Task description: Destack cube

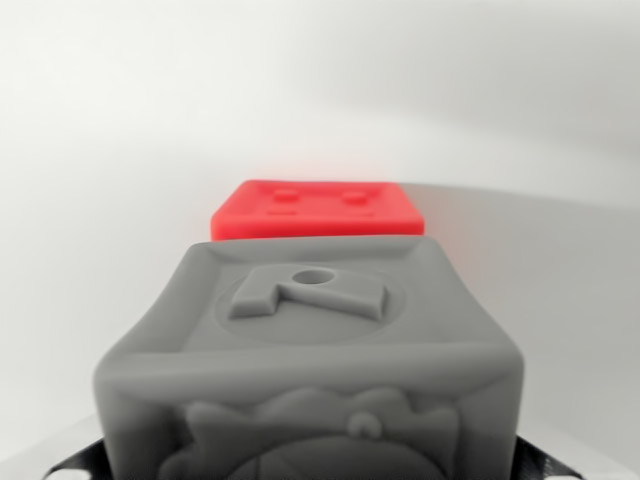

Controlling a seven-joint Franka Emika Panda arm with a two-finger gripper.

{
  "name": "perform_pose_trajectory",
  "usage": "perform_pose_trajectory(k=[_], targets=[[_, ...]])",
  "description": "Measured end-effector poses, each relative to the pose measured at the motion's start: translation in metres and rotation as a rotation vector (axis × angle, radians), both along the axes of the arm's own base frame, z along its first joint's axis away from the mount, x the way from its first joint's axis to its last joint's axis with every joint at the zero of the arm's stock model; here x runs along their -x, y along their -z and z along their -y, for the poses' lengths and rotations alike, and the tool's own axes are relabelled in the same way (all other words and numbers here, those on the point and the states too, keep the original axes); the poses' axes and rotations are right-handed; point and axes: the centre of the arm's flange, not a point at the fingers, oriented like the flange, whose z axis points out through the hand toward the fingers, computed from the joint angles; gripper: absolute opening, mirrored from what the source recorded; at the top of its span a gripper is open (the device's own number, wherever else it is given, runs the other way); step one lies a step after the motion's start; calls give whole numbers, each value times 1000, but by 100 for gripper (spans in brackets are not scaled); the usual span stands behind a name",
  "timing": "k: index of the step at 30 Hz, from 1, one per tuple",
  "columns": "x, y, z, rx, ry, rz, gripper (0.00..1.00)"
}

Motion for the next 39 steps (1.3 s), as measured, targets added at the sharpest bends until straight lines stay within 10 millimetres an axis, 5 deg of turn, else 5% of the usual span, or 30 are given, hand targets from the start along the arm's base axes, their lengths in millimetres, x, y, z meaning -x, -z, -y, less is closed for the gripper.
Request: perform_pose_trajectory(k=[39], targets=[[1,-85,0,-1,-2,4,0]])
